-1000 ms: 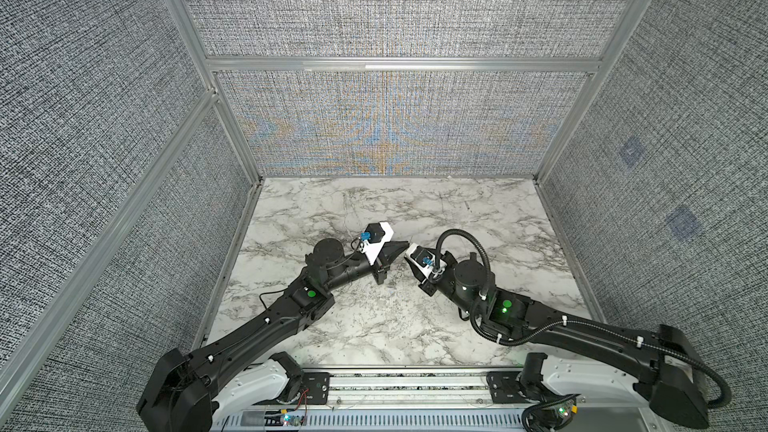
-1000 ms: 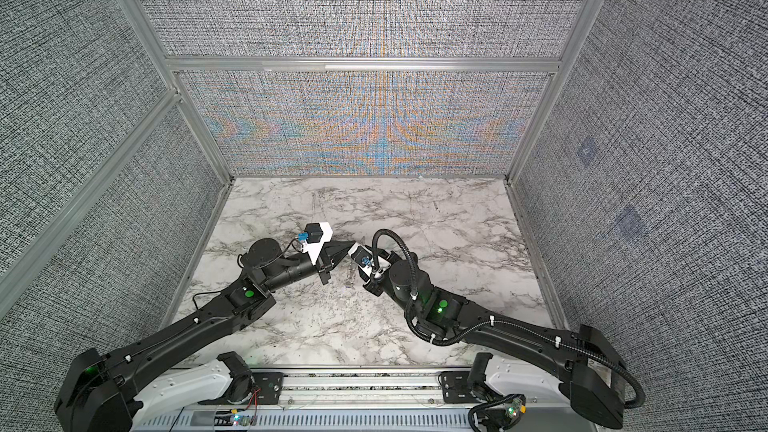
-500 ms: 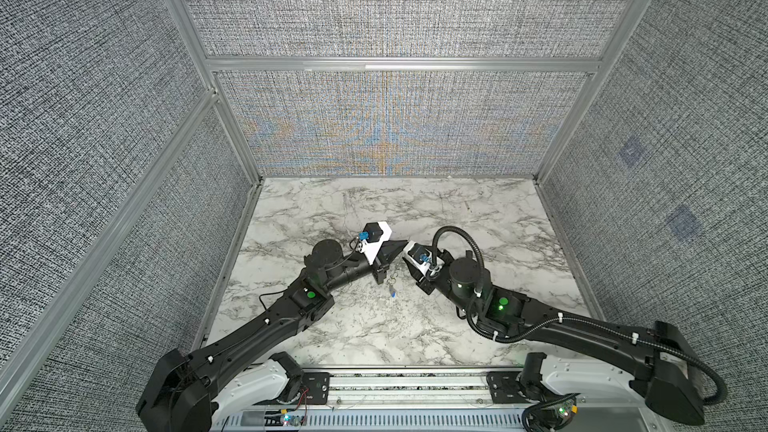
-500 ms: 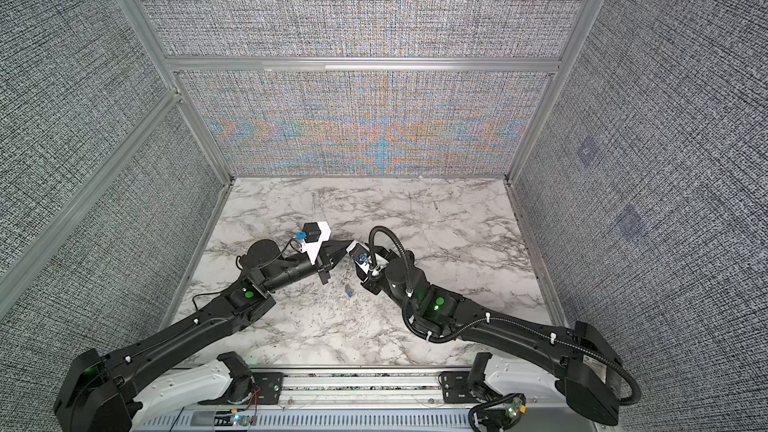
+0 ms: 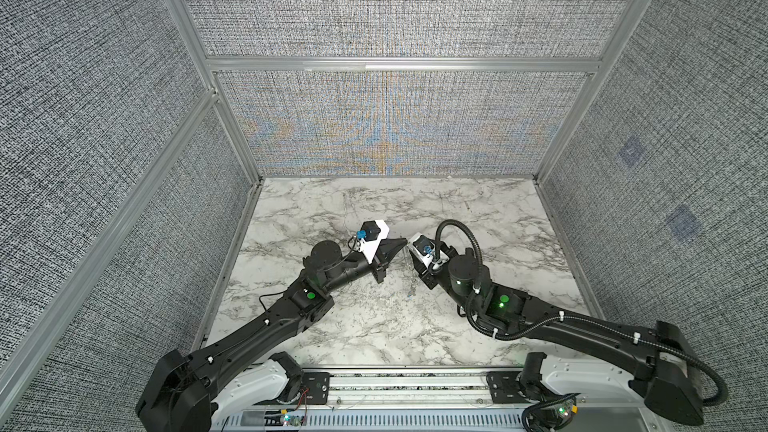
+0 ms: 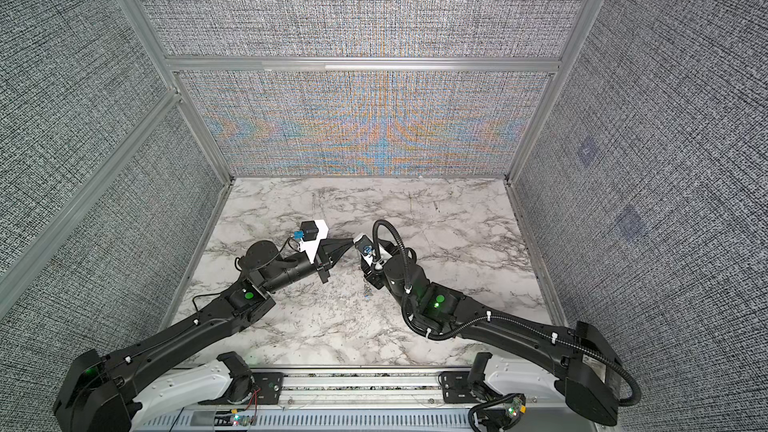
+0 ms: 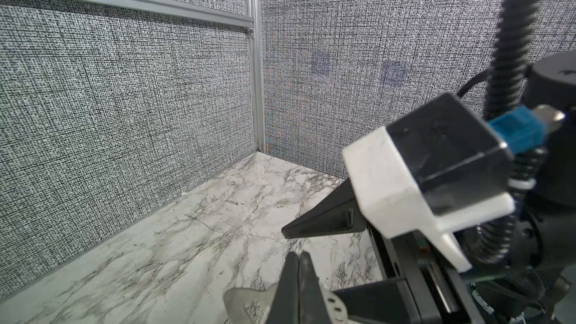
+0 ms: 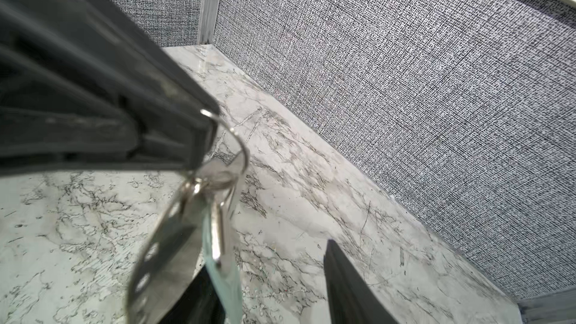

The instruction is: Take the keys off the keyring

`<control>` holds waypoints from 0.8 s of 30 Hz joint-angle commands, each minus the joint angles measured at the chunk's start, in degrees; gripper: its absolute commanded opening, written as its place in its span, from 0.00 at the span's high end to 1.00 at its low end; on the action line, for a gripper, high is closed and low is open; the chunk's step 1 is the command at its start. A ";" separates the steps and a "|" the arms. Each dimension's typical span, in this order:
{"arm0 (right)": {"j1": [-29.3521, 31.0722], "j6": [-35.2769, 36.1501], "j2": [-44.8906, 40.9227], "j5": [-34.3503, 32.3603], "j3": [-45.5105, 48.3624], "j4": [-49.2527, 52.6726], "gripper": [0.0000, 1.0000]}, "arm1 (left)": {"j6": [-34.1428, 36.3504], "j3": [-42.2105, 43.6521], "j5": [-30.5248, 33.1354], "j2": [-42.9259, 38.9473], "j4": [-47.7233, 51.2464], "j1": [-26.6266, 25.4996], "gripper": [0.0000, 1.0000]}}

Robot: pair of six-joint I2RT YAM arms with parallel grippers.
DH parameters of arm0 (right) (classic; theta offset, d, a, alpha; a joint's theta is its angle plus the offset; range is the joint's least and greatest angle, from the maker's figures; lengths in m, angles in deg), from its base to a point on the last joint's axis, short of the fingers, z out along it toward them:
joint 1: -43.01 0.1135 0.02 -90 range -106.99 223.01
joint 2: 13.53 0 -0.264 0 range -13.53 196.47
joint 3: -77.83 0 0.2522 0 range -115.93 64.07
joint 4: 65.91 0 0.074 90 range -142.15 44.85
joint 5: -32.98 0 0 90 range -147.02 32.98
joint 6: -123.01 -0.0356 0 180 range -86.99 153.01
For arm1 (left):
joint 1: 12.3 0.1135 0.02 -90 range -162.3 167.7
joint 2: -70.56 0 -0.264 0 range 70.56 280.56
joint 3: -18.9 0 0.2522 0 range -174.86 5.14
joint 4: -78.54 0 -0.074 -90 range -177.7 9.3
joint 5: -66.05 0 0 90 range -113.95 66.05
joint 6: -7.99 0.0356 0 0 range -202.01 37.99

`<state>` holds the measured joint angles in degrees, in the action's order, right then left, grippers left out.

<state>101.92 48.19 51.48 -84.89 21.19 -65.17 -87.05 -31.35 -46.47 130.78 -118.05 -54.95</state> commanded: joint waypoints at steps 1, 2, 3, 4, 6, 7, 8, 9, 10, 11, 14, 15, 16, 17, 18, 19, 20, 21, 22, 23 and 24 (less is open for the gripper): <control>0.08 0.31 -0.97 3.73 1.41 -3.67 0.51 | -0.72 -0.06 -0.23 0.00 -3.14 -0.06 1.00; 0.10 0.82 -1.42 5.18 1.99 -4.37 0.51 | -0.75 -0.06 -0.27 0.04 -3.16 -0.06 1.00; 0.06 1.29 -1.70 6.23 2.36 -4.95 0.51 | -0.75 -0.02 -0.36 -0.02 -3.14 -0.06 1.00; 0.06 1.33 -1.97 7.53 2.57 -5.05 0.51 | -0.70 -0.03 -0.49 -0.02 -3.07 -0.06 1.00; 0.06 2.25 -2.37 9.69 2.84 -5.48 0.51 | -0.68 0.09 -0.80 0.01 -3.20 -0.08 1.00; -0.03 2.58 -2.49 10.92 2.92 -5.44 0.51 | -0.74 0.19 -1.19 0.00 -3.39 -0.07 1.00; -0.02 2.79 -2.48 11.60 2.93 -5.60 0.51 | -0.80 0.19 -1.40 0.13 -3.41 -0.06 1.00; -0.09 2.74 -2.39 11.98 2.87 -5.79 0.51 | -0.81 0.16 -1.55 0.23 -3.31 -0.07 1.00; -0.21 2.77 -2.31 12.79 2.79 -5.79 0.51 | -0.69 0.08 -1.69 0.28 -3.23 -0.06 1.00; -0.35 2.91 -2.22 13.25 2.72 -5.79 0.51 | -0.76 0.02 -1.82 0.41 -3.14 -0.06 1.00; -0.70 2.55 -1.91 14.05 2.22 -5.60 0.53 | -0.76 -0.07 -2.15 0.50 -3.14 -0.06 1.00; -0.83 2.20 -1.83 14.17 2.18 -5.80 0.53 | -0.72 -0.02 -2.17 0.44 -3.06 -0.06 1.00; -1.03 1.67 -1.82 14.08 2.07 -5.95 0.54 | -0.61 -0.16 -2.26 0.53 -2.97 -0.06 1.00; -1.09 1.33 -1.69 14.00 1.92 -5.92 0.55 | -0.63 -0.11 -2.26 0.56 -2.96 -0.06 1.00; -1.34 0.93 -1.56 13.77 1.66 -5.80 0.56 | -0.63 -0.11 -2.27 0.54 -2.96 -0.06 1.00; -1.42 0.73 -1.51 13.15 1.39 -5.48 0.57 | -0.66 -0.23 -2.26 0.57 -2.96 -0.02 1.00; -1.49 0.48 -1.34 12.54 1.17 -5.14 0.58 | -0.67 -0.21 -2.26 0.53 -2.96 -0.06 1.00; -1.56 0.28 -1.22 11.63 0.83 -4.78 0.59 | -0.58 -0.23 -2.26 0.52 -3.03 -0.06 1.00; -1.64 0.20 -1.21 11.18 0.61 -4.56 0.61 | -0.57 -0.25 -2.35 0.67 -2.98 0.02 1.00; -1.70 0.20 -1.21 11.01 0.51 -4.41 0.62 | -0.58 -0.29 -2.35 0.70 -3.04 -0.06 1.00; -1.76 0.21 -1.35 11.09 0.52 -4.57 0.63 | -0.59 -0.33 -2.48 0.81 -3.05 -0.06 1.00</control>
<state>100.28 49.48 50.28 -72.52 22.31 -69.08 -87.92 -31.31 -48.11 131.40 -118.90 -54.95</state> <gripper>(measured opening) 0.374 0.049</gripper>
